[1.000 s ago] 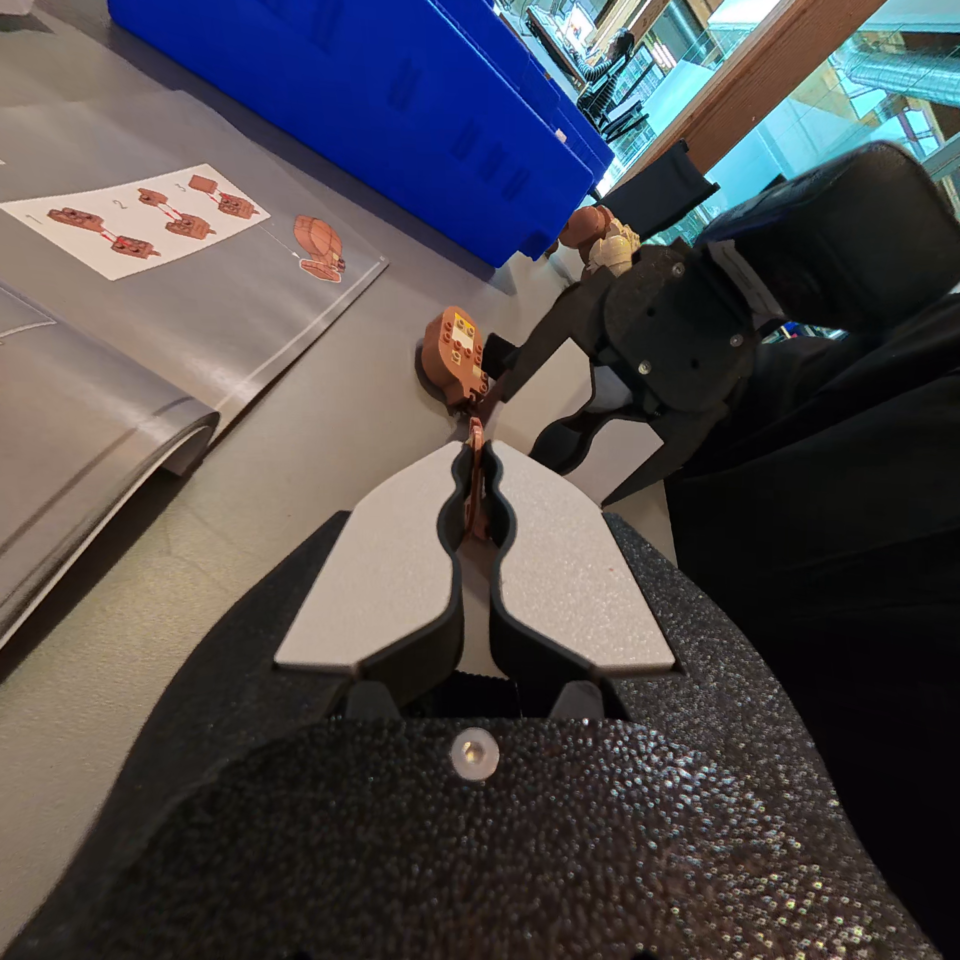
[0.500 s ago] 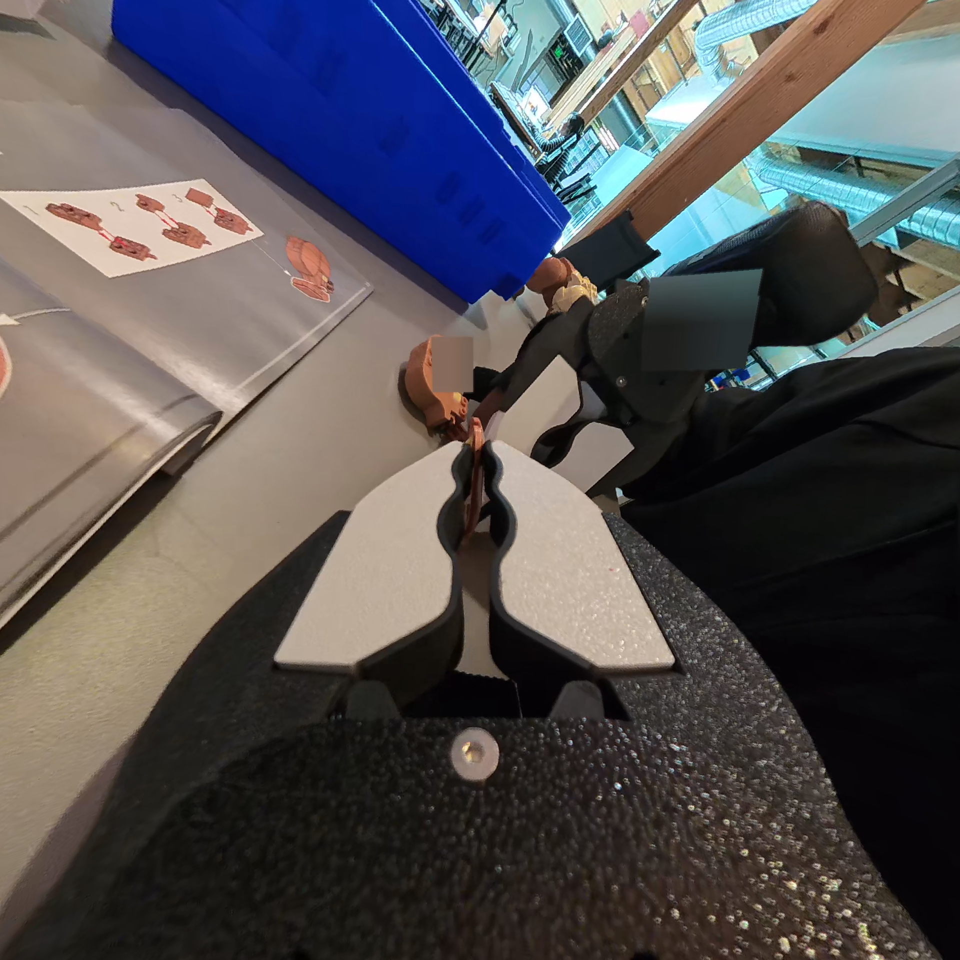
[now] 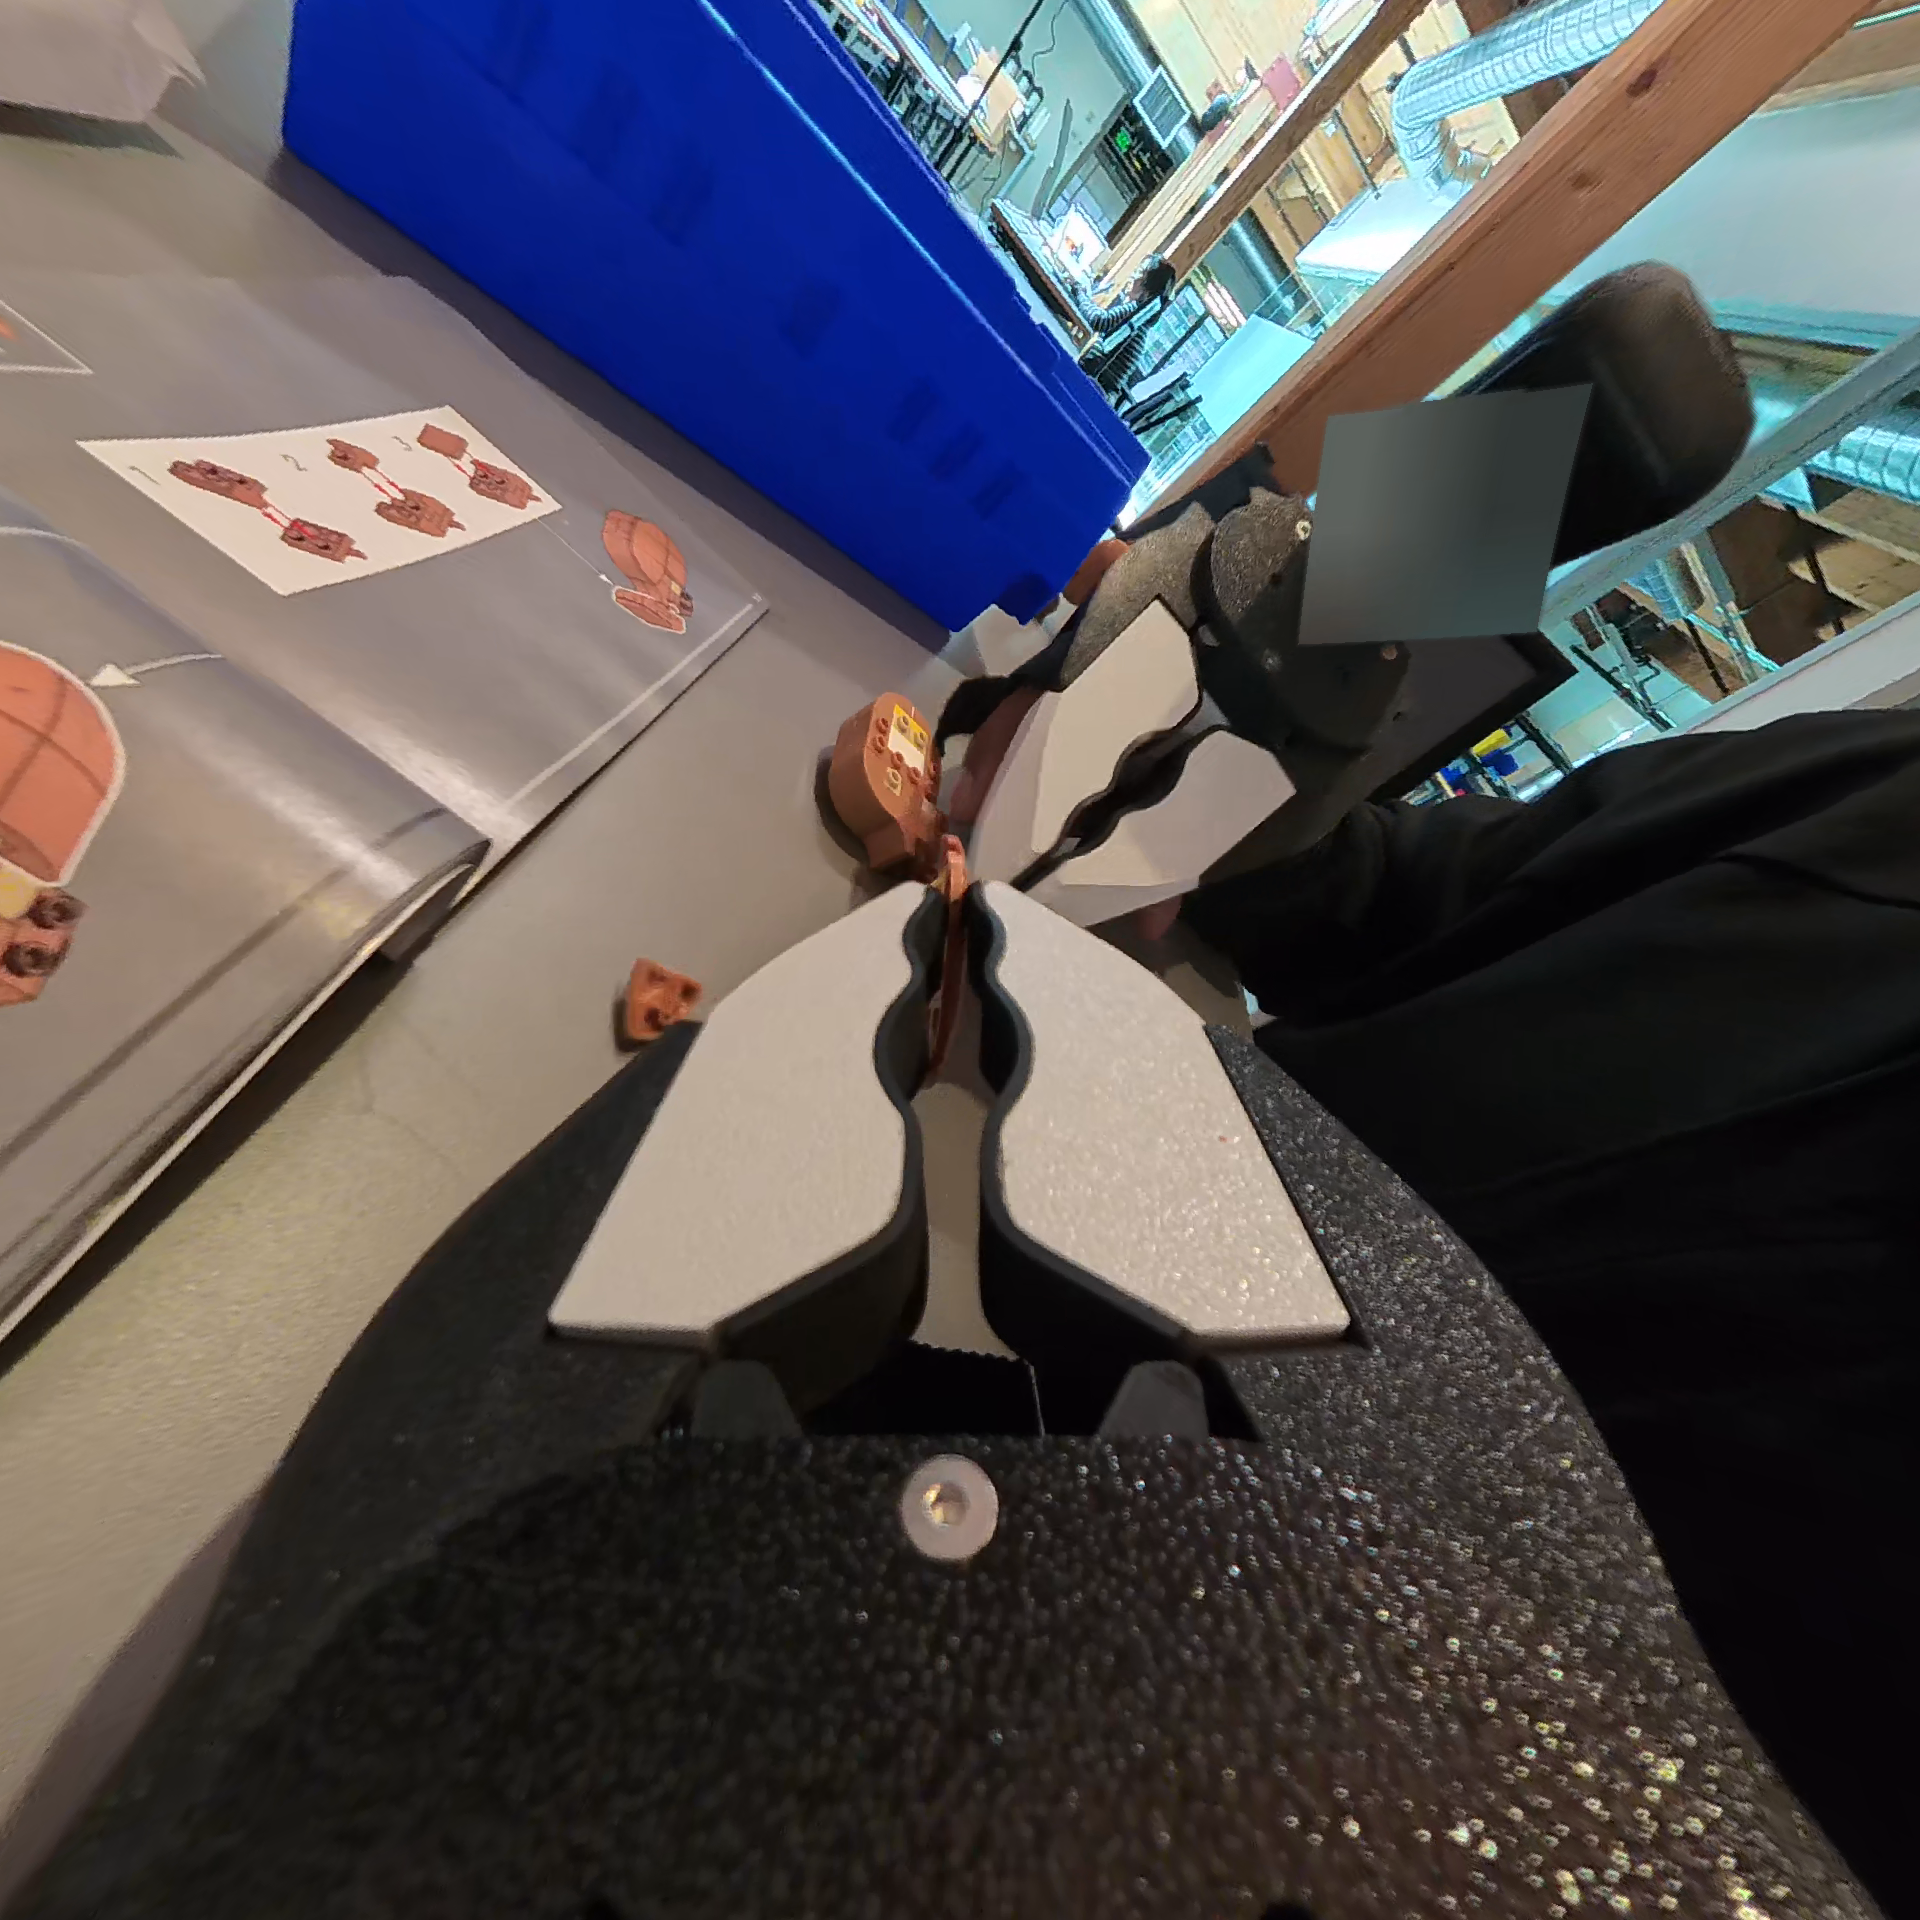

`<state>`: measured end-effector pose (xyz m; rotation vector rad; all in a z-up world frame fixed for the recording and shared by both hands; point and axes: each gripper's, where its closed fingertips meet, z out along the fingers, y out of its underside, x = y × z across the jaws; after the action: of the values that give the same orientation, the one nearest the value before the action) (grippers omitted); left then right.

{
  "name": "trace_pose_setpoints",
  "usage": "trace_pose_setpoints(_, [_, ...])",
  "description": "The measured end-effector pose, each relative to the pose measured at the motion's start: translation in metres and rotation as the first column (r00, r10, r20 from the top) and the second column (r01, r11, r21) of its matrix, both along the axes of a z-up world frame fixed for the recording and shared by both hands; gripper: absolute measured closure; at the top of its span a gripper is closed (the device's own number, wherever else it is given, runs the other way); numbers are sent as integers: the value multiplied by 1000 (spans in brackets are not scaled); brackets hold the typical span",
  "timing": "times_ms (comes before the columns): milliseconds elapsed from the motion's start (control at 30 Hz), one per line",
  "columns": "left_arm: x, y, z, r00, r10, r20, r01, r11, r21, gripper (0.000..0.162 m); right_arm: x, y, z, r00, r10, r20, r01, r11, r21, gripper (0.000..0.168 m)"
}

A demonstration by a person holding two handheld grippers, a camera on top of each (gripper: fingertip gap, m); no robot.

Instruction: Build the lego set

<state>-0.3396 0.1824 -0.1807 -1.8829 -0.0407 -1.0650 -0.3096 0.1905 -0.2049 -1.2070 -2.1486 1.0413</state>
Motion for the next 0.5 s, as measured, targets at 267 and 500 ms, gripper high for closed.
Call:
trace_pose_setpoints(267, [-42, -1, 30, 980, 199, 11, -199, 974, 111, 159, -19, 7, 0, 999, 26, 23, -28, 995, 95, 159])
trace_pose_setpoints(500, [-40, 1, 31, 976, 216, 9, -216, 969, 118, 158, -50, 5, -18, 985, 103, 141, -135, 961, 241, 155])
